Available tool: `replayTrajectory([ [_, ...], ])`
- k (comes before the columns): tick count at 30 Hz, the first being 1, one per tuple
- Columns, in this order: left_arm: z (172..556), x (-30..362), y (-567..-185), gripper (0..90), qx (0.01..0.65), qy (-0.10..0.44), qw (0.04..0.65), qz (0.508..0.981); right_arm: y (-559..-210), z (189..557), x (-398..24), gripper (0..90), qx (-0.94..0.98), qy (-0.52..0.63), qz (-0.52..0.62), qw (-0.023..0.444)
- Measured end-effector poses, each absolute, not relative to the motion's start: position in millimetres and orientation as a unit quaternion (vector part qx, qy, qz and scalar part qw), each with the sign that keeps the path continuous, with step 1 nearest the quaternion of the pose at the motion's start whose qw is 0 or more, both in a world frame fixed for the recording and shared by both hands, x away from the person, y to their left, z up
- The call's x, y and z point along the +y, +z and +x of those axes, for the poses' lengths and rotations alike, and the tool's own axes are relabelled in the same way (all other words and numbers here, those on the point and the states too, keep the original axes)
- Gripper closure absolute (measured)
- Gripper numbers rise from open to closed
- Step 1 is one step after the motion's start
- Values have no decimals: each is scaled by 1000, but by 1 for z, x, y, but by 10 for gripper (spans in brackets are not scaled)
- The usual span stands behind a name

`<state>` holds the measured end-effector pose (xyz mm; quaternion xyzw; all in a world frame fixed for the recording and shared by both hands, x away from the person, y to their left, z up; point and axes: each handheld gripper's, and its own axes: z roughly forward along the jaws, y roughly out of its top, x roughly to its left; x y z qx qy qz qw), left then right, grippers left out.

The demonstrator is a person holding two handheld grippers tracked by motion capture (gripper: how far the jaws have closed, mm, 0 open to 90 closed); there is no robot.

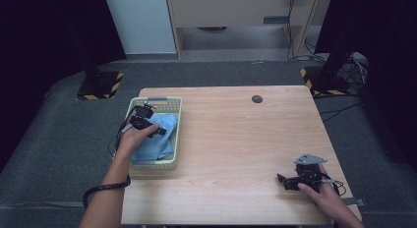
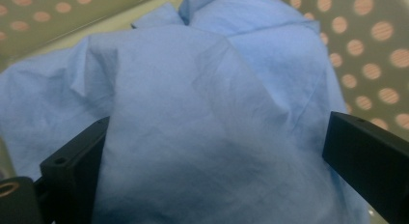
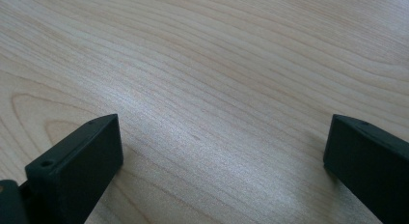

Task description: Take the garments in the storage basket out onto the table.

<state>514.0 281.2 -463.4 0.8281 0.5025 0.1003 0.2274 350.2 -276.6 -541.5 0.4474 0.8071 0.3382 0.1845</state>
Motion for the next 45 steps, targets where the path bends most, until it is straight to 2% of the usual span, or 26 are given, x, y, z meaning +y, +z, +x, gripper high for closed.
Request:
replayTrajectory([
  [7,514,276,-476,10,490,69,222,840,-541,349,-276,5,807,339,447,183],
  [16,515,276,-486,0,492,62,232,837,-541,349,-276,5,807,339,447,183],
  [29,523,276,-502,0,498,92,253,824,-541,348,-276,5,808,339,446,183],
  [45,523,273,-513,0,483,119,233,835,-541,348,-276,5,808,339,446,183],
])
